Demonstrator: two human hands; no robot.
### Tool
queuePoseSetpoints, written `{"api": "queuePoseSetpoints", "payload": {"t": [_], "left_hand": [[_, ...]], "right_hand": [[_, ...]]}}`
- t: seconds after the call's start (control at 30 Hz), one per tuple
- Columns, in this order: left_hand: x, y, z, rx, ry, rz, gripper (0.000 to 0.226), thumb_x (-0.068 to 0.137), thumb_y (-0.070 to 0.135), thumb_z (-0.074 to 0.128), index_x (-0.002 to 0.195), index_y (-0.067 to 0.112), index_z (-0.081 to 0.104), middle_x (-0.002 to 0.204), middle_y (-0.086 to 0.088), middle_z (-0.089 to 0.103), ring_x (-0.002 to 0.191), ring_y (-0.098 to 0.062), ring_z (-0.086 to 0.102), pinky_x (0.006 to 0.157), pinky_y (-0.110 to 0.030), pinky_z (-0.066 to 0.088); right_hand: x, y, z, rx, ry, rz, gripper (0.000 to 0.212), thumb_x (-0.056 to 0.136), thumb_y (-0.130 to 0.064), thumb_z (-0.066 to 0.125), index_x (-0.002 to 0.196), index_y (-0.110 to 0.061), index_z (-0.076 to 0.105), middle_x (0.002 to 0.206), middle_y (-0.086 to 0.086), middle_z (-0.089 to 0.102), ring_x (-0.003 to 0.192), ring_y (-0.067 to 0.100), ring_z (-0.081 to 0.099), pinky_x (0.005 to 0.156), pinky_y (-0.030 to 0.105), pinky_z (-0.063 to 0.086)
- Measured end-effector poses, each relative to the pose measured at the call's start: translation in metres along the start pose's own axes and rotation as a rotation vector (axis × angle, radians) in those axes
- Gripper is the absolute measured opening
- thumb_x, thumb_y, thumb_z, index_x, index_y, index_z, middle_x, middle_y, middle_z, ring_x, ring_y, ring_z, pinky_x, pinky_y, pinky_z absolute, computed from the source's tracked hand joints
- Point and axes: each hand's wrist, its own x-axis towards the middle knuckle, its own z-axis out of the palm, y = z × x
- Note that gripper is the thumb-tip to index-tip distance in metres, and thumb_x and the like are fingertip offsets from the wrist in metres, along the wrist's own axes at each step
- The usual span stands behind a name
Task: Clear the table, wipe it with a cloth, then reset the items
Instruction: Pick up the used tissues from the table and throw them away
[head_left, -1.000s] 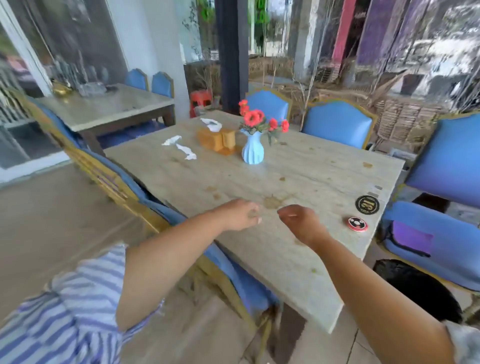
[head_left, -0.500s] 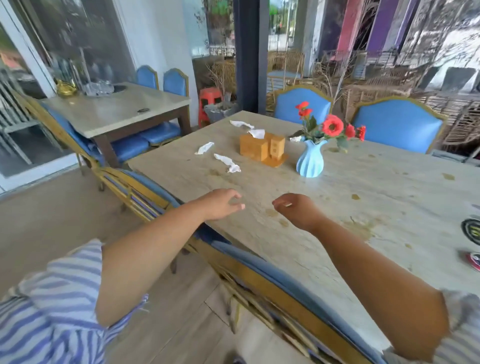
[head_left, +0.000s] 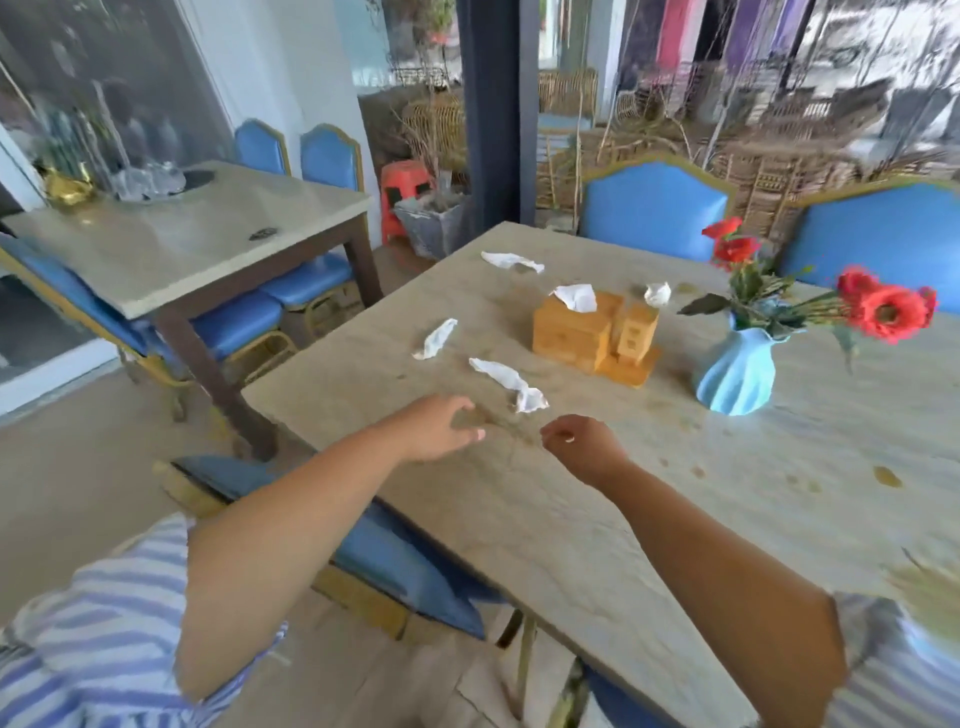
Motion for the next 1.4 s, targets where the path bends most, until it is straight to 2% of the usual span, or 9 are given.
{"api": "queuePoseSetpoints", "payload": {"t": [0.07, 0.27, 0.4, 0.53, 0.7, 0.9, 1.03, 1.2, 1.4], "left_hand": [[0.031, -0.022, -0.015, 0.0, 0.033, 0.008, 0.057, 0.09, 0.048, 0.053, 0.137, 0.018, 0.042, 0.144, -0.006, 0.043, 0.129, -0.023, 0.044, 0.103, -0.032, 0.038], [0.121, -0.085, -0.043, -0.131, 0.103, 0.012, 0.045, 0.088, 0.043, 0.057, 0.127, 0.02, 0.052, 0.136, -0.004, 0.052, 0.121, -0.021, 0.052, 0.1, -0.035, 0.043], [0.177, -0.11, -0.053, -0.3, 0.244, -0.024, 0.032, 0.089, 0.027, 0.06, 0.116, 0.01, 0.06, 0.121, -0.008, 0.062, 0.113, -0.024, 0.057, 0.09, -0.026, 0.04], [0.236, -0.129, -0.052, -0.34, 0.239, -0.105, 0.038, 0.083, 0.02, 0.065, 0.118, 0.006, 0.057, 0.121, -0.011, 0.062, 0.11, -0.027, 0.058, 0.082, -0.026, 0.04], [0.285, -0.144, -0.033, -0.291, 0.088, -0.128, 0.071, 0.071, 0.026, 0.078, 0.135, 0.018, 0.046, 0.129, -0.013, 0.053, 0.116, -0.03, 0.053, 0.094, -0.034, 0.043], [0.29, -0.148, -0.012, -0.343, 0.181, -0.123, 0.033, 0.079, 0.007, 0.071, 0.112, 0.005, 0.068, 0.118, -0.018, 0.064, 0.106, -0.032, 0.061, 0.083, -0.03, 0.044], [0.269, -0.131, -0.008, -0.357, 0.171, -0.022, 0.03, 0.076, 0.005, 0.073, 0.105, -0.001, 0.07, 0.107, -0.019, 0.069, 0.098, -0.031, 0.064, 0.073, -0.026, 0.039], [0.21, -0.072, -0.012, -0.412, 0.079, 0.187, 0.021, 0.073, 0.002, 0.075, 0.092, -0.002, 0.069, 0.057, 0.011, 0.055, 0.06, -0.008, 0.055, 0.059, -0.018, 0.038], [0.117, 0.034, -0.004, -0.353, -0.005, 0.444, 0.029, 0.072, 0.015, 0.079, 0.099, 0.006, 0.071, 0.081, -0.001, 0.059, 0.078, -0.013, 0.053, 0.055, -0.006, 0.033]], "right_hand": [[0.028, -0.005, 0.009, 0.09, 0.032, 0.106, 0.026, 0.088, -0.017, 0.055, 0.107, -0.002, 0.065, 0.1, 0.015, 0.066, 0.074, 0.022, 0.056, 0.063, 0.03, 0.048], [0.122, -0.023, 0.039, 0.414, 0.223, 0.474, 0.059, 0.082, -0.033, 0.067, 0.132, -0.011, 0.044, 0.119, 0.018, 0.055, 0.086, 0.025, 0.053, 0.061, 0.032, 0.049], [0.172, -0.029, 0.063, 0.164, 0.23, 0.586, 0.066, 0.076, -0.058, 0.063, 0.131, -0.029, 0.043, 0.13, 0.014, 0.045, 0.113, 0.031, 0.052, 0.097, 0.041, 0.046], [0.199, -0.026, 0.095, 0.002, 0.251, 0.489, 0.045, 0.087, -0.043, 0.057, 0.131, -0.031, 0.049, 0.13, 0.012, 0.045, 0.122, 0.031, 0.038, 0.096, 0.036, 0.039], [0.186, -0.013, 0.107, -0.043, 0.281, 0.409, 0.027, 0.089, -0.02, 0.058, 0.114, -0.012, 0.065, 0.114, 0.008, 0.05, 0.106, 0.024, 0.048, 0.081, 0.025, 0.039], [0.153, -0.005, 0.086, 0.016, 0.262, 0.341, 0.024, 0.086, -0.005, 0.057, 0.098, -0.016, 0.074, 0.083, -0.008, 0.057, 0.075, 0.012, 0.056, 0.058, 0.016, 0.038], [0.126, -0.001, 0.065, 0.146, 0.263, 0.425, 0.018, 0.081, -0.013, 0.062, 0.07, -0.001, 0.069, 0.06, 0.003, 0.052, 0.048, 0.013, 0.04, 0.049, 0.023, 0.03], [0.074, 0.0, 0.021, 0.205, 0.357, 0.434, 0.014, 0.07, -0.014, 0.08, 0.069, -0.014, 0.066, 0.073, 0.0, 0.064, 0.069, 0.016, 0.059, 0.054, 0.021, 0.043], [-0.027, 0.015, -0.055, 0.138, 0.455, 0.361, 0.023, 0.066, -0.01, 0.082, 0.084, -0.01, 0.069, 0.07, -0.003, 0.059, 0.064, 0.009, 0.052, 0.048, 0.006, 0.036]]}}
